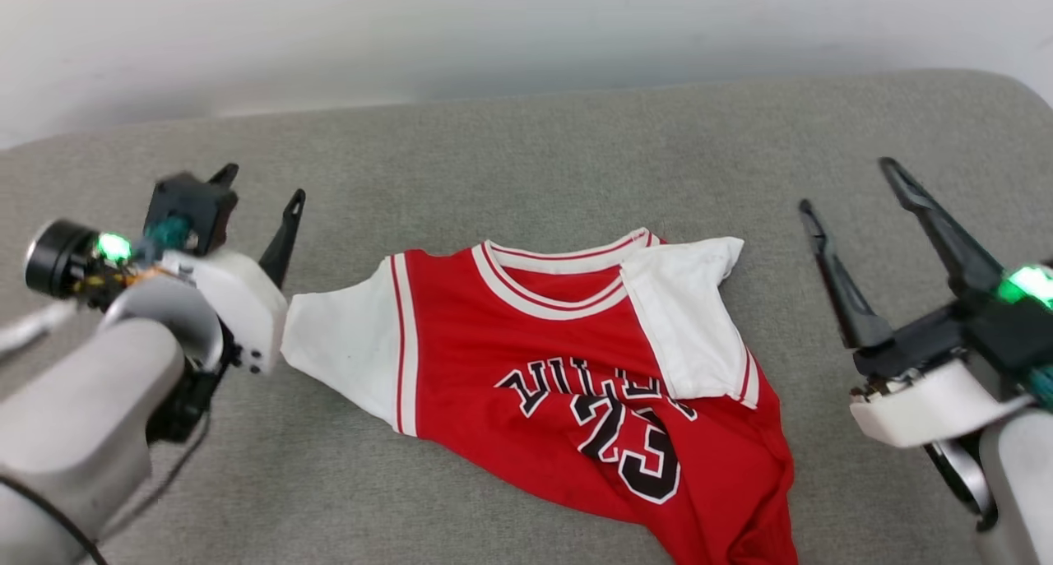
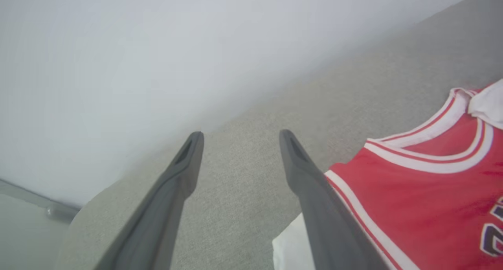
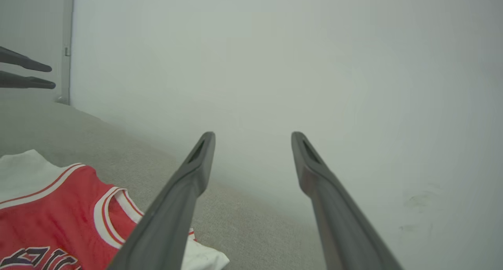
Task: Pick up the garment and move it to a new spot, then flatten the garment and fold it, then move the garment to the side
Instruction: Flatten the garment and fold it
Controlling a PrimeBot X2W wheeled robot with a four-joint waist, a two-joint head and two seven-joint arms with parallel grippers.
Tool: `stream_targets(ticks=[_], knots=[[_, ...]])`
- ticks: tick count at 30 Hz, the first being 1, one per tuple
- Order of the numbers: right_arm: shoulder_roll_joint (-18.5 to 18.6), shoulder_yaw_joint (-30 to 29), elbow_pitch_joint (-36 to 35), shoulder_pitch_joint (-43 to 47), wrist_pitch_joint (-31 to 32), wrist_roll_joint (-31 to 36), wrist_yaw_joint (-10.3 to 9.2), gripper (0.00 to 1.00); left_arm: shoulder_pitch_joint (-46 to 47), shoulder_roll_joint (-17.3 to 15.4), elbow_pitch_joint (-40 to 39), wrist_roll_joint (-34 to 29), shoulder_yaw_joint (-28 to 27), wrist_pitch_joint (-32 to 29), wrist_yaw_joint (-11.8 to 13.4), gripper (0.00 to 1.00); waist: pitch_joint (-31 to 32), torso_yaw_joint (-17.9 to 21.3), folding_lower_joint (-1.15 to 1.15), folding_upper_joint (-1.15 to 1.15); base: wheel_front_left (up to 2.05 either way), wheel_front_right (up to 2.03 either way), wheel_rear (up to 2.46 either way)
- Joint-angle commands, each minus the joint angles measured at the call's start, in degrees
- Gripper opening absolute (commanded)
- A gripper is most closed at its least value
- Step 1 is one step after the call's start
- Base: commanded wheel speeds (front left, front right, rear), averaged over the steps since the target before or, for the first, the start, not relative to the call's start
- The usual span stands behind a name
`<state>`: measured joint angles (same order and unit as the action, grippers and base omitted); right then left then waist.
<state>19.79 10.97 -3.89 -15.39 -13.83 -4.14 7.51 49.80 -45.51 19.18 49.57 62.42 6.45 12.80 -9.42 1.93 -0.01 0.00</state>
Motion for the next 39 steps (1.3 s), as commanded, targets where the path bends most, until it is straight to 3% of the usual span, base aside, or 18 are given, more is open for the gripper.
stream_targets(ticks=[1, 4, 7, 10, 13, 16, 22, 30, 36, 37, 38, 39], knots=[[1.3, 1.5, 0.3, -1.8, 1.2, -0.3, -0.04, 1.0, -2.1, -0.1, -1.2, 0.2, -0.6, 2.0, 1.7, 1.0, 1.0, -0.8, 0.01, 0.0, 0.0, 0.0, 0.0], [5.9, 8.0, 1.6, -5.8, 7.9, -2.8, -0.04, 1.0, -6.4, -0.9, -5.6, 0.2, -3.7, 6.9, 8.7, 1.0, 1.4, -1.3, 0.01, 0.0, 0.0, 0.0, 0.0], [10.7, 15.4, 2.5, -10.4, 16.9, -7.4, -0.04, 1.0, -11.5, -1.3, -10.7, -0.7, -7.2, 8.5, 15.9, 1.0, 1.6, -1.9, 0.01, 0.0, 0.0, 0.0, 0.0], [14.9, 23.2, 3.7, -14.3, 26.5, -14.0, -0.04, 1.0, -16.6, -0.3, -16.0, -2.9, -12.6, 8.8, 21.5, 1.0, 1.2, -2.6, 0.01, 0.0, 0.0, 0.0, 0.0], [19.3, 30.4, 4.6, -19.4, 34.9, -20.5, -0.05, 1.0, -22.6, 1.4, -20.6, -6.8, -18.1, 8.7, 25.2, 1.0, 0.4, -3.6, 0.01, 0.0, 0.0, 0.0, 0.0], [21.9, 36.9, 5.8, -23.8, 41.6, -26.2, -0.04, 1.0, -27.6, 3.7, -24.0, -11.5, -23.9, 8.7, 27.2, 1.0, -0.3, -4.7, 0.01, 0.0, 0.0, 0.0, 0.0], [22.6, 46.7, 9.3, -31.1, 49.6, -35.3, -0.04, 1.0, -36.2, 10.1, -27.1, -20.2, -31.6, 8.7, 26.9, 1.0, -2.5, -6.9, 0.01, 0.0, 0.0, 0.0, 0.0], [20.2, 57.6, 18.2, -35.7, 52.4, -38.9, -0.04, 1.0, -42.1, 19.0, -26.7, -28.1, -38.2, 8.7, 22.9, 1.0, -5.5, -9.1, 0.01, 0.0, 0.0, 0.0, 0.0], [18.0, 61.7, 25.8, -32.6, 51.1, -40.7, -0.08, 1.0, -44.0, 24.4, -24.6, -31.8, -41.4, 8.8, 18.8, 1.0, -6.9, -9.4, 0.01, 0.0, 0.0, 0.0, 0.0], [17.6, 62.0, 26.3, -32.3, 50.2, -40.9, -0.08, 0.74, -44.3, 25.2, -24.3, -32.4, -42.0, 8.8, 18.1, 1.0, -6.9, -9.3, 0.01, 0.0, 0.0, 0.0, 0.0], [17.3, 62.2, 26.4, -32.3, 48.8, -41.1, -0.07, 0.13, -44.7, 25.9, -23.7, -32.7, -42.5, 8.8, 17.3, 1.0, -6.9, -9.0, 0.01, 0.0, 0.0, 0.0, 0.0], [17.0, 62.2, 26.2, -32.4, 47.2, -41.3, -0.07, 0.0, -45.0, 26.7, -23.3, -33.2, -43.1, 8.8, 16.8, 1.0, -6.7, -8.7, 0.01, 0.0, 0.0, 0.0, 0.0]])
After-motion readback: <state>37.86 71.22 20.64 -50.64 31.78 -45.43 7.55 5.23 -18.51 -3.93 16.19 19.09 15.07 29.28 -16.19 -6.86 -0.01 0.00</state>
